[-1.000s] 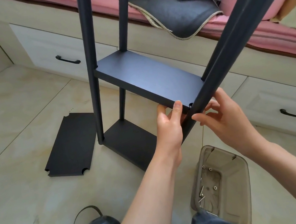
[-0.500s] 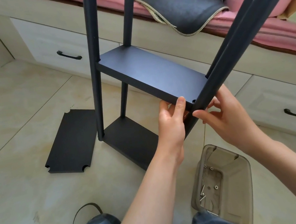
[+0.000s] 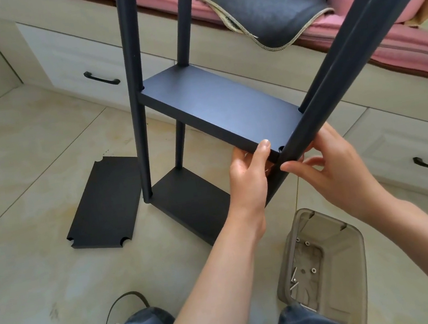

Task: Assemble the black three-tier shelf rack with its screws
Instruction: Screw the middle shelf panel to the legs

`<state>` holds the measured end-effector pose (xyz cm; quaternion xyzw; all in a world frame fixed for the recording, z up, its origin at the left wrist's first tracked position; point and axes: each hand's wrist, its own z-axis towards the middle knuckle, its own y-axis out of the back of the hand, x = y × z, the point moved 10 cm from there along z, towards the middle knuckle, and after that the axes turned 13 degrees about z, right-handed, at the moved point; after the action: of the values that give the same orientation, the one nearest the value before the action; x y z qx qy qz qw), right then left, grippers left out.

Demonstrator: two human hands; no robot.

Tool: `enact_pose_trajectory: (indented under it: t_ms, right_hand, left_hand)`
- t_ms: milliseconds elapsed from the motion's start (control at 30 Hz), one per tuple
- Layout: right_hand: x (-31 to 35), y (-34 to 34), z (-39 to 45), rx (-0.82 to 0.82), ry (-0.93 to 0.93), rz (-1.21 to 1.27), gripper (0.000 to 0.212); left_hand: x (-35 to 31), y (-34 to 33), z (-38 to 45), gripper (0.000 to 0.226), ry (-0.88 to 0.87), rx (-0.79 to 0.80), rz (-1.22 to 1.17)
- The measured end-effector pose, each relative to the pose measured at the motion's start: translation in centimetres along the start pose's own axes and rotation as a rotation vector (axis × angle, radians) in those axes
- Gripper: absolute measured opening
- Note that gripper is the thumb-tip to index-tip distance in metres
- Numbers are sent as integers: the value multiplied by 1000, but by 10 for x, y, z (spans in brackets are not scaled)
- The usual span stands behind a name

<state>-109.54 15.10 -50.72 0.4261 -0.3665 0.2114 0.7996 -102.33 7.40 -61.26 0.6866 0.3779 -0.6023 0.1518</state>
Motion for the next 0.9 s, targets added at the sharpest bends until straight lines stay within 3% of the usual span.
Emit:
enact_pose_trajectory:
  t_ms: [167,500,700,900]
  right_hand:
    - [2,-5,-3,32,39,10,40]
    - [5,-12,-16,74,125,-32,35]
    - [5,-9,-15,63,112,-54,31]
    - [4,-10,-22,43,-35,-9,36]
  left_hand:
    - [1,4,-1,16,12,-36,-2]
    - [6,8,-11,26,-22,-19,-76]
    - [4,4,-10,32,-27,-1,-115]
    - [3,4,-10,30,-42,2,-168]
